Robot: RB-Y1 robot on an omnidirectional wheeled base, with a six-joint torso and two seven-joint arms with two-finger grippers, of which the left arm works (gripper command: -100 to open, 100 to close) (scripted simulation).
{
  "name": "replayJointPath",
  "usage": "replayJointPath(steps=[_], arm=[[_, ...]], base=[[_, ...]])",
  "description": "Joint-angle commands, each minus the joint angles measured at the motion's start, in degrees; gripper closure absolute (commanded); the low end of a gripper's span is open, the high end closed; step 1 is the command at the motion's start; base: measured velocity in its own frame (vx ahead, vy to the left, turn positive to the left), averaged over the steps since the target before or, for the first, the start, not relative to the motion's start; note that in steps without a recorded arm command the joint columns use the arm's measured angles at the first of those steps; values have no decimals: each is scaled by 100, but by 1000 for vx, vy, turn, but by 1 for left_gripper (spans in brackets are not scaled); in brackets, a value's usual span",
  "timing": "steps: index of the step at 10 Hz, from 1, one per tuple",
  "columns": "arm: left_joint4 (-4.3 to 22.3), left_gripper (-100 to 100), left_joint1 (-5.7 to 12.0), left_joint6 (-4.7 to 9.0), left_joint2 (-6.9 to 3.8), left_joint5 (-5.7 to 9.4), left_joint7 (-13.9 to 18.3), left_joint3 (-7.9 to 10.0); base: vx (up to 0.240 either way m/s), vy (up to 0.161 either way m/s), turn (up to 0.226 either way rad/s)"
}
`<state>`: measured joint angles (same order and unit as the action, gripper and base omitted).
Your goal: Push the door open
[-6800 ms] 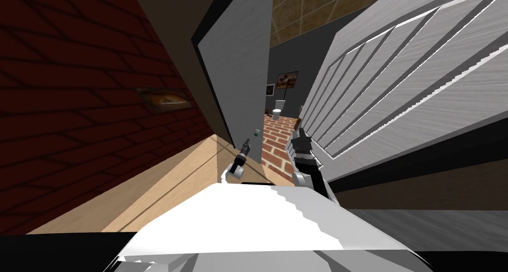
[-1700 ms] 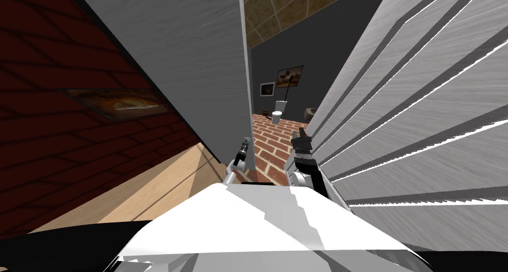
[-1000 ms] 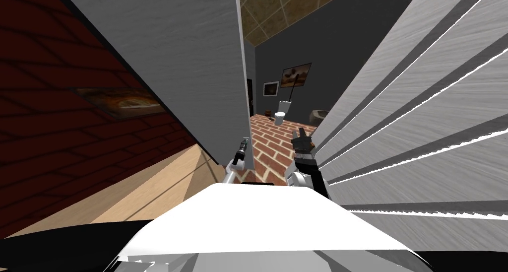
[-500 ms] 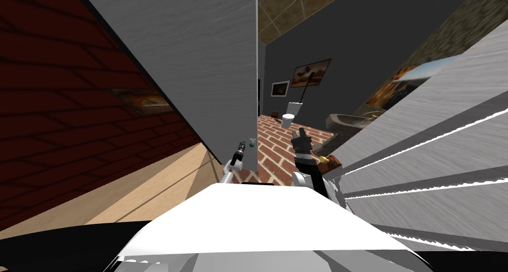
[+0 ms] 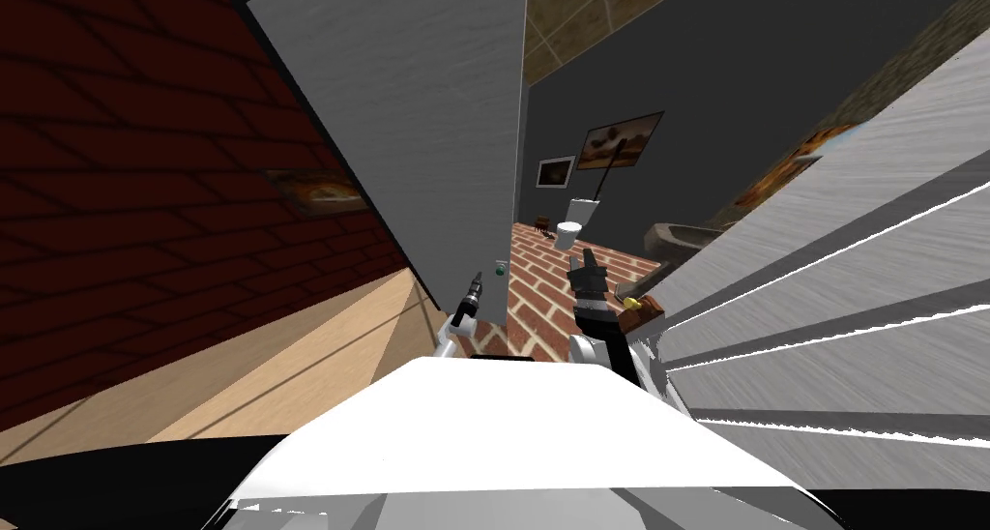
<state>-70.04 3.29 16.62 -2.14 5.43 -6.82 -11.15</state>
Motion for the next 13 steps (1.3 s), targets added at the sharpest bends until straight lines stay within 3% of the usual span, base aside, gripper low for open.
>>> replayJointPath(steps=[1, 3, 5, 6, 7, 10, 13], arm=[[-38, -100, -75, 27, 114, 173, -204, -190], [-154, -100, -184, 8, 324, 382, -429, -419], [-212, -100, -239, -1, 480, 486, -541, -533], [-317, -100, -306, -46, 436, 445, -521, -518], [-300, -100, -293, -41, 313, 450, -532, -512], [-235, -100, -246, -10, 92, 444, -531, -465], [-170, -100, -199, 21, 164, 439, -530, -418]], base=[[-162, -4, 110], [-151, -40, 118], [-155, -92, 54], [-55, -59, 9], [93, 55, -11], [200, 51, -22], [219, -67, -18]])
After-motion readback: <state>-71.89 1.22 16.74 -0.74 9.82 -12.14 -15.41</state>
